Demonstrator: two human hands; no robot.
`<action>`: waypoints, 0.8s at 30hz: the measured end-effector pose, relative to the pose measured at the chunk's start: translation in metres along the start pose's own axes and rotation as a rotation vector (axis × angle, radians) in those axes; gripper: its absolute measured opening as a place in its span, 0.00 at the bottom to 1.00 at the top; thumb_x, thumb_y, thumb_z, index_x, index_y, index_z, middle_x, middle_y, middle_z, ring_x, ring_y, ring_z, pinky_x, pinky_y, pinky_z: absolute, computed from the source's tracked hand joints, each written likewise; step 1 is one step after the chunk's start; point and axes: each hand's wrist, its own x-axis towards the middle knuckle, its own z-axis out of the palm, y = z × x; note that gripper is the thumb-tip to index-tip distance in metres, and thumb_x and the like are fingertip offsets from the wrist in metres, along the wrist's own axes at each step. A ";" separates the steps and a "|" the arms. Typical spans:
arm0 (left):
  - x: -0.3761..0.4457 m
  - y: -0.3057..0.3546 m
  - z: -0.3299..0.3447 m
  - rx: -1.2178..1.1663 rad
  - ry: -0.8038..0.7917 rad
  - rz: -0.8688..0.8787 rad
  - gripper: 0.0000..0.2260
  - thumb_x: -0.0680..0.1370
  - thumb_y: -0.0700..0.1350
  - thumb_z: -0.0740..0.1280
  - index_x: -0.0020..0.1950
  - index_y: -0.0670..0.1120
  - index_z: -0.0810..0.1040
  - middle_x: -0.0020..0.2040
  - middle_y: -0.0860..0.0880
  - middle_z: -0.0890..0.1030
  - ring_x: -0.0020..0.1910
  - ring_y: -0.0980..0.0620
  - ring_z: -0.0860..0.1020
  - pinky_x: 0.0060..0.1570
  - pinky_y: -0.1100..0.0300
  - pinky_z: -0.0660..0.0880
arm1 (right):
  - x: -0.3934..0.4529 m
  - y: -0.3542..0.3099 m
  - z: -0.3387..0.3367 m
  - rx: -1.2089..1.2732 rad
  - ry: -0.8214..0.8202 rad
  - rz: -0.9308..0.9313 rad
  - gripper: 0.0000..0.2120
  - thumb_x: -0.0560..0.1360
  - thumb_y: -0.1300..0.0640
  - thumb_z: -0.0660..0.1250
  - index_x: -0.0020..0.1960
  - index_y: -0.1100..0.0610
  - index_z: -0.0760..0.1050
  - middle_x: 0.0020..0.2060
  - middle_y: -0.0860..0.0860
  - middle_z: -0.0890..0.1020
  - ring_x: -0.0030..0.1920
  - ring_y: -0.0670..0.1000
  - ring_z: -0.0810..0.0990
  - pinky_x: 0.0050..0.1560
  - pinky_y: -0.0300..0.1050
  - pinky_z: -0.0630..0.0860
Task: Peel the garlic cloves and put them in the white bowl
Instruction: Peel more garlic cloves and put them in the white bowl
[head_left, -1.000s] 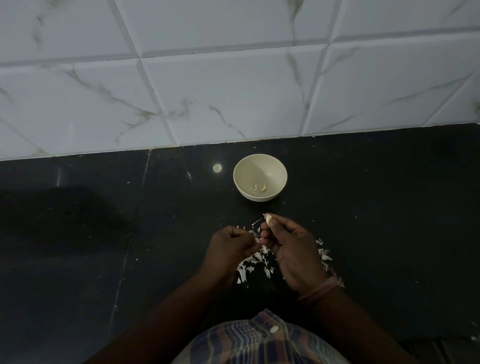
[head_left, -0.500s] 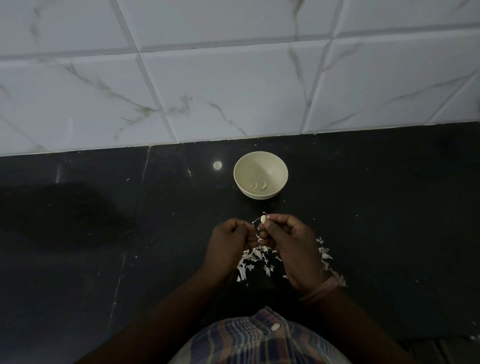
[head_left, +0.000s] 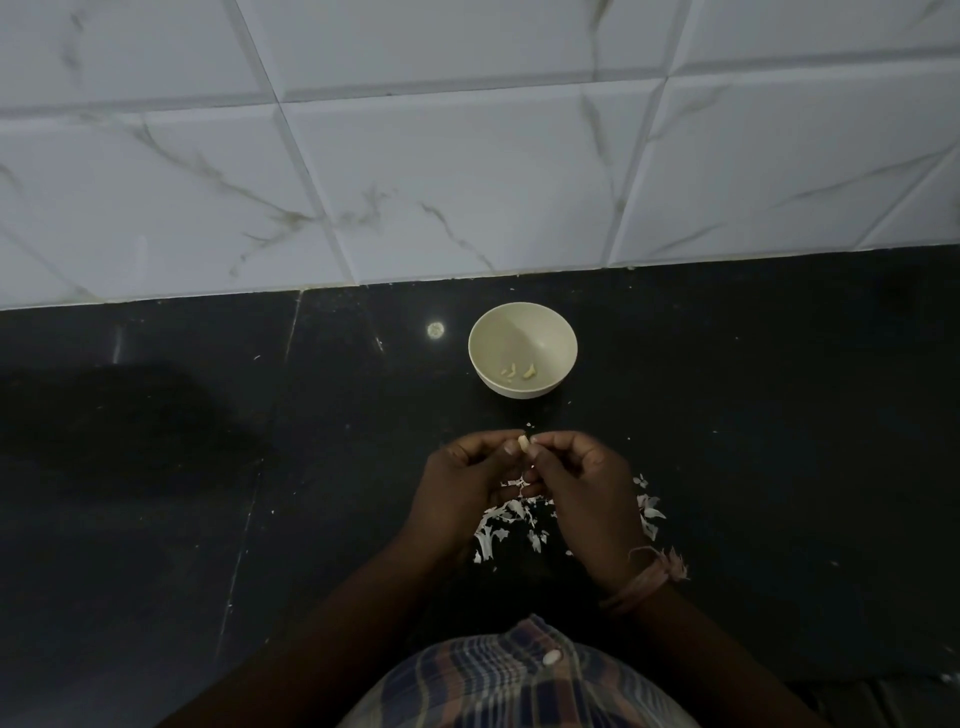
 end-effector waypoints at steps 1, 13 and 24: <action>-0.001 0.001 0.000 -0.030 -0.015 -0.004 0.06 0.80 0.36 0.68 0.53 0.39 0.85 0.49 0.36 0.86 0.47 0.42 0.86 0.46 0.52 0.83 | -0.001 0.000 0.000 -0.030 0.009 -0.018 0.03 0.78 0.62 0.71 0.50 0.56 0.83 0.40 0.53 0.87 0.40 0.53 0.86 0.43 0.50 0.84; 0.000 0.001 0.004 -0.162 0.006 0.006 0.08 0.79 0.37 0.68 0.56 0.35 0.82 0.53 0.33 0.84 0.51 0.41 0.83 0.58 0.50 0.80 | -0.001 -0.005 0.003 -0.222 0.084 -0.106 0.04 0.76 0.59 0.71 0.48 0.52 0.84 0.39 0.47 0.86 0.41 0.43 0.84 0.47 0.48 0.83; -0.009 0.006 0.004 0.008 -0.014 0.121 0.06 0.78 0.38 0.72 0.54 0.40 0.86 0.50 0.37 0.86 0.53 0.36 0.85 0.59 0.43 0.79 | -0.001 -0.011 0.003 -0.411 0.148 -0.346 0.02 0.75 0.57 0.72 0.47 0.53 0.83 0.41 0.44 0.83 0.42 0.43 0.82 0.44 0.49 0.81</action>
